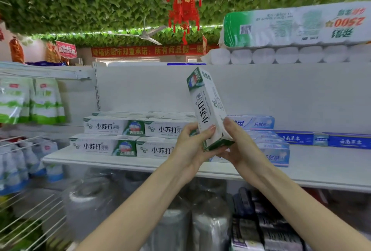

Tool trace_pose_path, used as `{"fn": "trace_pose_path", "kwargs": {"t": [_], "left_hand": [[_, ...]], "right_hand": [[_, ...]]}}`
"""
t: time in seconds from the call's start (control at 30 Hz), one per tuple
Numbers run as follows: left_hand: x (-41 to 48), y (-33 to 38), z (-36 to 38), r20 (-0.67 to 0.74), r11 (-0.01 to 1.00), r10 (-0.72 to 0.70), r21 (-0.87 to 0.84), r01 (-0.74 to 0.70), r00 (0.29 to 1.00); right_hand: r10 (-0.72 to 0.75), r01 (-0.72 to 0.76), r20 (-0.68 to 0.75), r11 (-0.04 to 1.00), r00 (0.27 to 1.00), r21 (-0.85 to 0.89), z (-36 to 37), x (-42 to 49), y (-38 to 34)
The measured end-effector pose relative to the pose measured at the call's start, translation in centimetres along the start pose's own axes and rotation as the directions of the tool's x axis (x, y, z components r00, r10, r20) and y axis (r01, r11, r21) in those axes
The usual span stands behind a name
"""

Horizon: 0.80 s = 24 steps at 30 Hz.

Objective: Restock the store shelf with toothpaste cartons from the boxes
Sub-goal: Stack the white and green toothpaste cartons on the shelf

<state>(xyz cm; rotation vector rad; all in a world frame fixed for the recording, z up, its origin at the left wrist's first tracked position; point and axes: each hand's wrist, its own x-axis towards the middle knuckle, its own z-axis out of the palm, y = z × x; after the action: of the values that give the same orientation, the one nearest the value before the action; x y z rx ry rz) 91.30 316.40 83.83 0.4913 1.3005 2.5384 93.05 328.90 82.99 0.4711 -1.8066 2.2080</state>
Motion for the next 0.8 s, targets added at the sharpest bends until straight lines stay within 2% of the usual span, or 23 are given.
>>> {"fn": "trace_pose_path", "kwargs": {"t": [0.17, 0.3, 0.47, 0.6, 0.67, 0.8], "left_hand": [[-2.2, 1.3, -1.8, 0.113, 0.994, -0.075, -0.070, 0.083, 0.991], [-4.1, 1.8, -3.4, 0.128, 0.987, -0.134, -0.075, 0.144, 0.983], [-5.9, 1.6, -5.3, 0.134, 0.982, -0.168, -0.066, 0.178, 0.977], [-6.8, 2.0, -7.1, 0.099, 0.986, -0.161, -0.020, 0.164, 0.982], [-7.3, 2.4, -7.8, 0.068, 0.985, -0.164, -0.034, 0.167, 0.984], [-8.2, 3.3, -8.9, -0.003, 0.982, -0.177, -0.061, 0.176, 0.984]], "right_hand": [[-0.063, 0.057, -0.075, 0.995, 0.995, -0.081, 2.6, -1.7, 0.5], [-0.065, 0.059, -0.127, 0.997, 0.990, -0.052, 4.4, -3.8, 1.2], [-0.020, 0.022, -0.124, 1.000, 0.992, 0.017, 6.5, -6.1, 2.4], [0.050, -0.057, -0.113, 0.997, 0.992, -0.060, 7.4, -6.6, 2.2], [0.083, -0.101, -0.121, 0.984, 0.989, -0.148, 7.7, -6.5, 2.1], [0.176, -0.189, -0.087, 0.964, 0.981, -0.187, 8.6, -6.1, 2.1]]}}
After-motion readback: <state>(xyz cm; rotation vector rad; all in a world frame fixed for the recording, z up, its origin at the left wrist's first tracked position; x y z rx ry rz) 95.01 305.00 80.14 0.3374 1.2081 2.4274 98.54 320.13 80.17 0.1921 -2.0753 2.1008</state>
